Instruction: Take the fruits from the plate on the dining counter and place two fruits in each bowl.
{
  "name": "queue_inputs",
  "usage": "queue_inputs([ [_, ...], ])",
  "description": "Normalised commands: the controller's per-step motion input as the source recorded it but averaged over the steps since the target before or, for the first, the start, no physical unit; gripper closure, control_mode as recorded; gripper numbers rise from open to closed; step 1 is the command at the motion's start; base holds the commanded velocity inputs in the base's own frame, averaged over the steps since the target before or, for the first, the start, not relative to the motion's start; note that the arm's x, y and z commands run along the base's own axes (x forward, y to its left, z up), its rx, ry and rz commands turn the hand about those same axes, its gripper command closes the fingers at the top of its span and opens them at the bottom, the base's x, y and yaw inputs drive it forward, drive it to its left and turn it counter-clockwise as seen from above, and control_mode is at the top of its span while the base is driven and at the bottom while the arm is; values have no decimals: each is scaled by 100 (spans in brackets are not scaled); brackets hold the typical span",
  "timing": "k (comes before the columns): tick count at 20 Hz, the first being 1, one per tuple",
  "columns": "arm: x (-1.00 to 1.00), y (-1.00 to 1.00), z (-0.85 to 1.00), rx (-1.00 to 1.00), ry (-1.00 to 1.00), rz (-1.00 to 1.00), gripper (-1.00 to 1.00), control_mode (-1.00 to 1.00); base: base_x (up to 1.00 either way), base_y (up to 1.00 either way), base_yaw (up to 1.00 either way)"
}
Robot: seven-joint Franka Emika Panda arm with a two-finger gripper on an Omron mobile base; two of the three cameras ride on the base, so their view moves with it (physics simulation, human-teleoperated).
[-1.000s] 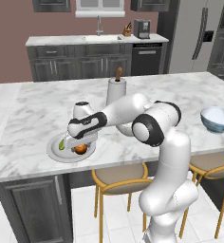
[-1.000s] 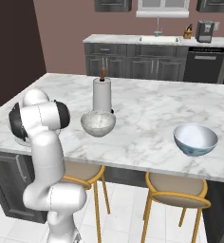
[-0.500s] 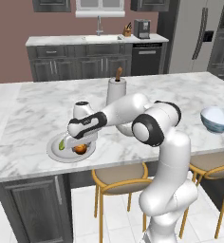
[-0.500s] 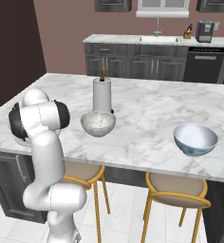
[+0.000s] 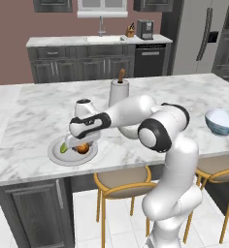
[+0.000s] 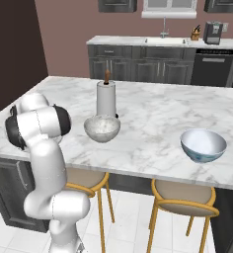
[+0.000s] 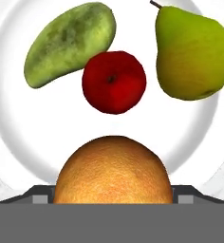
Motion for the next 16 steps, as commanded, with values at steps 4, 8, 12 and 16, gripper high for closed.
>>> queue_inputs([
  [4, -15, -36, 98, 0, 0, -1, 100, -100, 0, 0, 0],
  [8, 0, -50, 91, 0, 0, -4, 100, -100, 0, 0, 0],
  [12, 5, -78, 54, 0, -1, -11, 100, -100, 0, 0, 0],
  [16, 59, -79, 19, -5, 0, -15, 100, -100, 0, 0, 0],
])
